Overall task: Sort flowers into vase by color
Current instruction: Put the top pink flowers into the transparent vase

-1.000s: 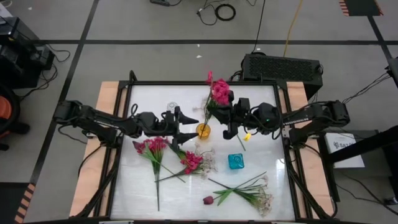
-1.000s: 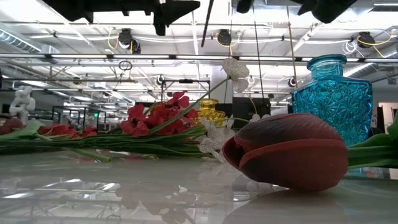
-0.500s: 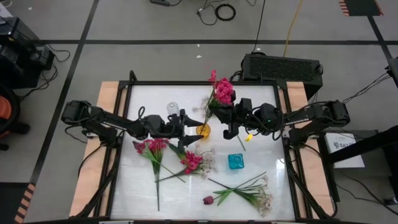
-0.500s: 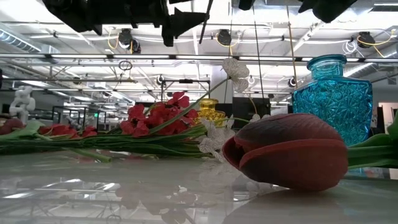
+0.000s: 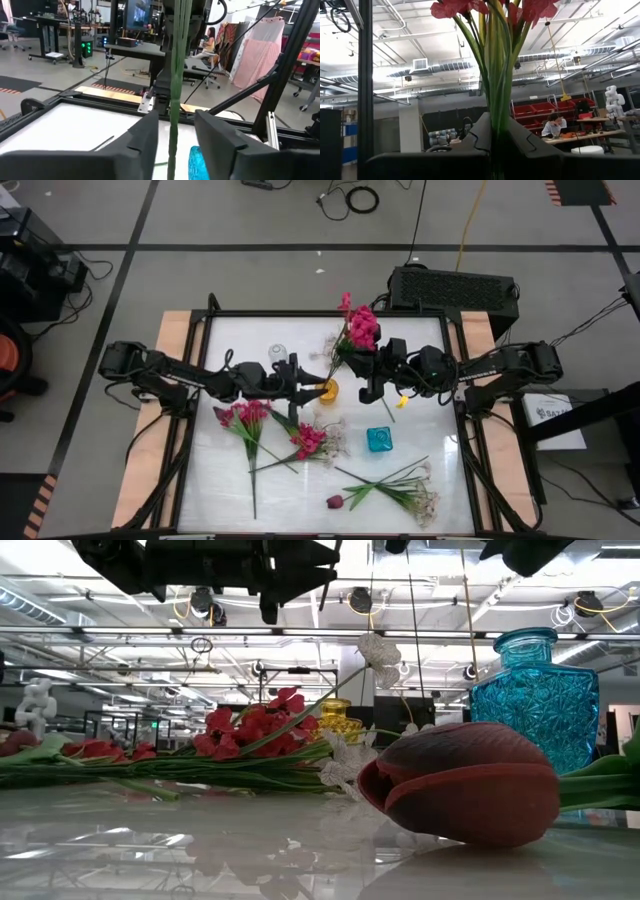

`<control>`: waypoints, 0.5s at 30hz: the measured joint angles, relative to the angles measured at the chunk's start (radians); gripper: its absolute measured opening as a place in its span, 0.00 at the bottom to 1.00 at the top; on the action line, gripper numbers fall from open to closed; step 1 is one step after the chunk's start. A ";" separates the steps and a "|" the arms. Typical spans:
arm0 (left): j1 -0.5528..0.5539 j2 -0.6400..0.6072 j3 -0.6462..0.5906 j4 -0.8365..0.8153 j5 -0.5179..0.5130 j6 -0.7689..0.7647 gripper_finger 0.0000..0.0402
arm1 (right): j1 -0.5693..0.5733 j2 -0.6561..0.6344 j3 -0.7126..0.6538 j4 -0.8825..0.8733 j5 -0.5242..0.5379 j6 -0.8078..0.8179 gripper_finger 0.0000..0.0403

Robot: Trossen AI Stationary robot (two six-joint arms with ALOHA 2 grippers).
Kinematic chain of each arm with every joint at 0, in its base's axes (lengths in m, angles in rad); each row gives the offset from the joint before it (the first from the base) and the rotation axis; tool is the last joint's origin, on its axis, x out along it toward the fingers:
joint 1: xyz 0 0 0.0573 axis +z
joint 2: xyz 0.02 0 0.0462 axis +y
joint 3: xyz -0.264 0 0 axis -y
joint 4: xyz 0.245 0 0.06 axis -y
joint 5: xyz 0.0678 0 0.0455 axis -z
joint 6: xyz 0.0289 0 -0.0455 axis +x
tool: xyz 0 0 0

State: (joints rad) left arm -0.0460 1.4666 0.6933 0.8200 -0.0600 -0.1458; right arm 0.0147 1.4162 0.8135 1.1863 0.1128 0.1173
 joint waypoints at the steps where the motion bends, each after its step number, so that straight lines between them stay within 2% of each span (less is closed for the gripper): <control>1: 0.000 0.000 0.000 0.000 0.001 0.002 0.28 | 0.000 0.000 0.000 0.000 0.000 -0.004 0.03; 8: 0.010 0.000 0.000 0.000 0.004 0.004 0.04 | -0.007 0.000 0.000 -0.002 0.021 -0.010 0.03; 15: 0.014 0.000 0.000 -0.012 0.004 0.004 0.05 | -0.009 0.000 0.000 -0.018 0.023 -0.003 0.06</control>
State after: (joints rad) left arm -0.0319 1.4666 0.6933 0.8081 -0.0557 -0.1417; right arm 0.0055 1.4162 0.8135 1.1680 0.1360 0.1146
